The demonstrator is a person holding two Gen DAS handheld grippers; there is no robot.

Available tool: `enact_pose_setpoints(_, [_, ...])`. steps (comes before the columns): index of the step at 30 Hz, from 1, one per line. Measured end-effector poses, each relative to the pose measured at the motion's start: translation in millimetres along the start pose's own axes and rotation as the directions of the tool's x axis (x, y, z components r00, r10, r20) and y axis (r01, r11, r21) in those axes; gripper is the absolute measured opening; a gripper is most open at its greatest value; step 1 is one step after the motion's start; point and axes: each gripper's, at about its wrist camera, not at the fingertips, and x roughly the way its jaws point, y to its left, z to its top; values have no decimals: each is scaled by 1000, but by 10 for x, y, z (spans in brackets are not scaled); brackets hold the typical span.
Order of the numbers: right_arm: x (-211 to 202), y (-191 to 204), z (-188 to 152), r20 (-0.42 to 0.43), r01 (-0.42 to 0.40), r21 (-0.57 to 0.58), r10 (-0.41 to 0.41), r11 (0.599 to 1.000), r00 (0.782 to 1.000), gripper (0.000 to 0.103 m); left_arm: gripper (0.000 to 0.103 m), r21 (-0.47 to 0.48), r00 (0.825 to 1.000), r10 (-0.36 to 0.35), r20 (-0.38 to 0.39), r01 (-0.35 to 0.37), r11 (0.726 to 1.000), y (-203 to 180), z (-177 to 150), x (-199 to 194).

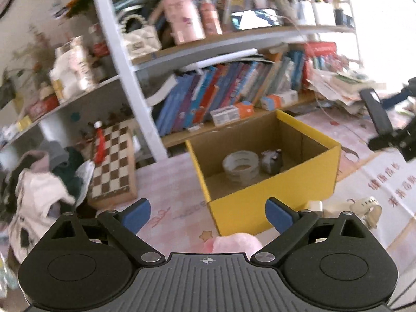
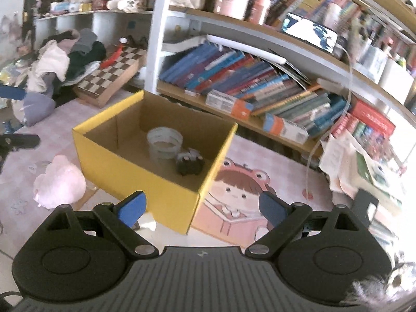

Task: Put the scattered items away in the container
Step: 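Lift both open grippers out of the box and back over the table, then grasp the pink plush pig with the left gripper while the right gripper grasps the white watch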

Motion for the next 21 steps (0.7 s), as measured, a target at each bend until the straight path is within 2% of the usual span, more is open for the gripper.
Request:
enact_pose_setpoints(7, [-79, 69, -241, -23, 53, 74, -51, 996, 998, 94, 97, -53, 998, 25, -58, -28, 998, 57, -226, -59])
enact_pose_setpoints(14, [-106, 189, -446, -65, 61, 125, -53, 990, 996, 94, 97, -73, 995, 20, -96, -27, 997, 14, -436, -114])
enact_pose_setpoints(21, [-111, 350, -642, -109, 64, 158, -47, 985, 993, 94, 97, -119, 995, 7, -103, -19, 993, -26, -609, -166])
